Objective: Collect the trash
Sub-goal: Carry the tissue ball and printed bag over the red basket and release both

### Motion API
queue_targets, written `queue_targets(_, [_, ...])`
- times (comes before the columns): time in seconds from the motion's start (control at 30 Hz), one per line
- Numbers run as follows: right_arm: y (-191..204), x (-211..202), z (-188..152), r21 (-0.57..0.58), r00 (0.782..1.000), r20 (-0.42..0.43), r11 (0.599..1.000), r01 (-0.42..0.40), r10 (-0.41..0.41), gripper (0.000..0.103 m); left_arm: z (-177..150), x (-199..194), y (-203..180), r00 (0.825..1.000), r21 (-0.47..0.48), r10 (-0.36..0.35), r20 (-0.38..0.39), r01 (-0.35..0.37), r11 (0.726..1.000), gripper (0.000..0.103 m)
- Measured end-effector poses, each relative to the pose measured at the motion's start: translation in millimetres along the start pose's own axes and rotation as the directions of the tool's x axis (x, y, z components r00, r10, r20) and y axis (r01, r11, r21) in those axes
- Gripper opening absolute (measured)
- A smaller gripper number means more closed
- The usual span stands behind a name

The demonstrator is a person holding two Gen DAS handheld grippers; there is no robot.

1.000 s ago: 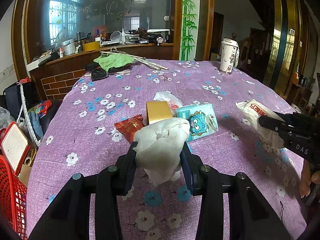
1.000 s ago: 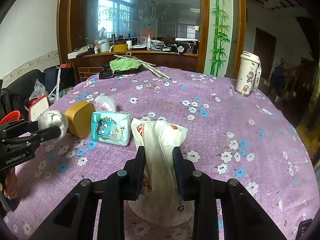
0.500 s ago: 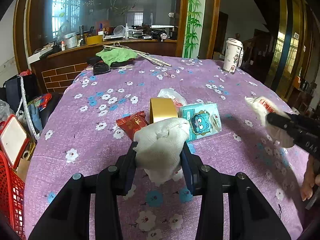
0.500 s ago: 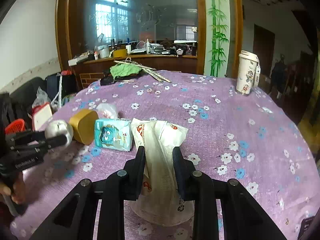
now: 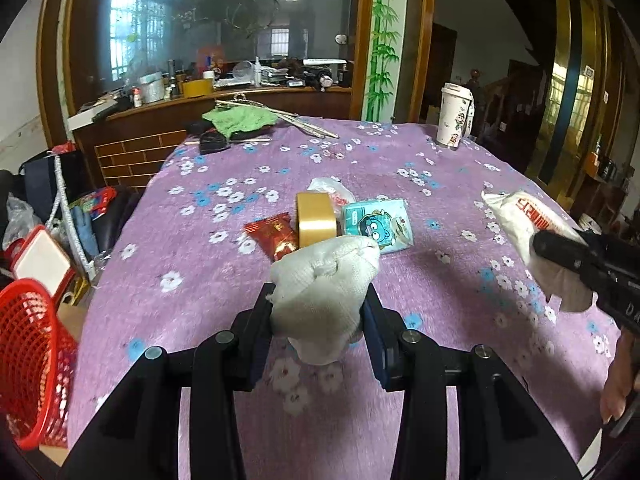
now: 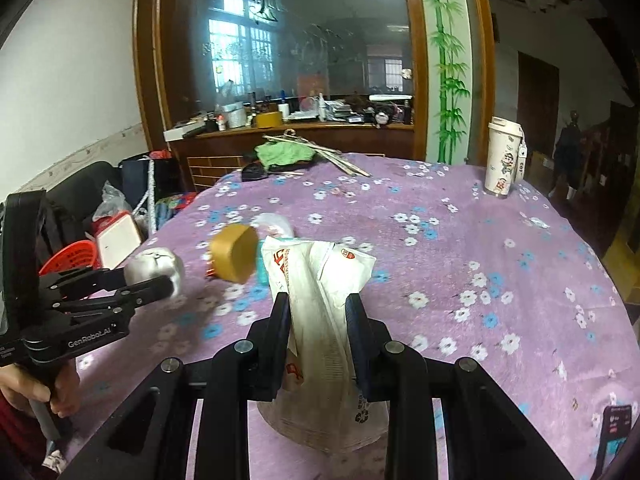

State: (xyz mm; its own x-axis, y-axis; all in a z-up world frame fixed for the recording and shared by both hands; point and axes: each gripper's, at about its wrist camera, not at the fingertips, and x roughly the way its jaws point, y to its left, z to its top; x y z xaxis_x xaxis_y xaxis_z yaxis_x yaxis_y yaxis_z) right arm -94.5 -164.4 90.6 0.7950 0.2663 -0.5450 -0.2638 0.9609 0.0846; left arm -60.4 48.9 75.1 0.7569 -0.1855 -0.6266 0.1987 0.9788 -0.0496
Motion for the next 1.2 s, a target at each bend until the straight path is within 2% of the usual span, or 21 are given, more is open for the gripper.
queue_targets(0.27, [30, -4, -16, -0.020, 0.999, -0.020, 0.999, -0.043, 0.042, 0.030, -15, -28, 1, 0.999, 0.000, 0.037, 0.027, -0.037, 0.999, 0.041])
queue_targets(0.7, [57, -7, -20, -0.067, 0.998, -0.034, 0.996, -0.063, 0.061, 0.031, -24, -37, 13, 0.999, -0.025, 0.044, 0.025, -0.043, 0.999, 0.041])
queue_targets(1.2, [79, 11, -12, -0.092, 0.991, -0.069, 0.988, -0.124, 0.118, 0.031, -26, -47, 39, 0.997, -0.078, 0.067, 0.042, -0.064, 0.995, 0.041])
